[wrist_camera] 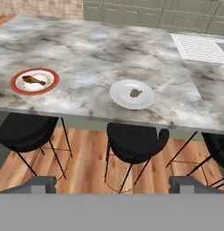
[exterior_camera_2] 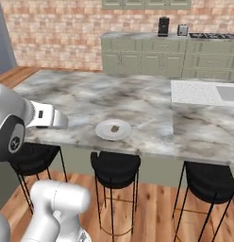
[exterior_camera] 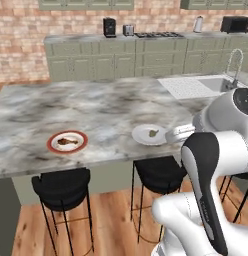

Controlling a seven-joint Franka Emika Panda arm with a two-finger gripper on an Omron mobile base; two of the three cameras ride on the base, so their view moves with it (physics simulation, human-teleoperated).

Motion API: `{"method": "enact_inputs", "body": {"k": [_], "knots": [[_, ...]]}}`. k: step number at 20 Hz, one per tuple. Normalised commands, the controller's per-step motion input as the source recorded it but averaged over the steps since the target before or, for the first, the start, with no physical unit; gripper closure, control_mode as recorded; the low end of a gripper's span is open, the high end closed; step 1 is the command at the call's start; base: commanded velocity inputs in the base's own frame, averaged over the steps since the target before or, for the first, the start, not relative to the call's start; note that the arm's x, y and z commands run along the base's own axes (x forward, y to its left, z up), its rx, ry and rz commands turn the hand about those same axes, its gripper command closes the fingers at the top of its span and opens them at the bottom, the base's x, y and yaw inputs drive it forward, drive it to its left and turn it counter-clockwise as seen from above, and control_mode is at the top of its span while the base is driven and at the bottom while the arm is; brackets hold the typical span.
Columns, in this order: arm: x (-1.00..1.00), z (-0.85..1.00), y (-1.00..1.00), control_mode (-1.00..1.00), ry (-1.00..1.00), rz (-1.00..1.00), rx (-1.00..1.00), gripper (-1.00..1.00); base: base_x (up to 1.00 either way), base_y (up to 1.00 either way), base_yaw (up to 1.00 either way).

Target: Transport the chicken drumstick and garlic to the fridge. Place the chicken drumstick on the rack containing meat and place the garlic on the rack containing the vegetable, ensuring meats and vegetables are on different racks.

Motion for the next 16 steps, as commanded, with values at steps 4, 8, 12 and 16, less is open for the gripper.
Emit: {"method": "enact_inputs", "body": {"k": [4, 8, 12, 16], "knots": [[0.00, 0.00, 0.00, 1.00, 0.00, 0.00, 0.00, -1.00, 0.52, -0.01, -0.04], [0.00, 0.00, 0.00, 1.00, 0.00, 0.00, 0.00, -1.00, 0.77, 0.00, -0.05], [0.00, 0.00, 0.00, 1.00, 0.00, 0.00, 0.00, -1.00, 0.93, 0.00, -0.07], [0.19, 0.00, 0.00, -1.00, 0.02, -0.03, 0.00, -1.00, 0.66, 0.00, -0.07]]}}
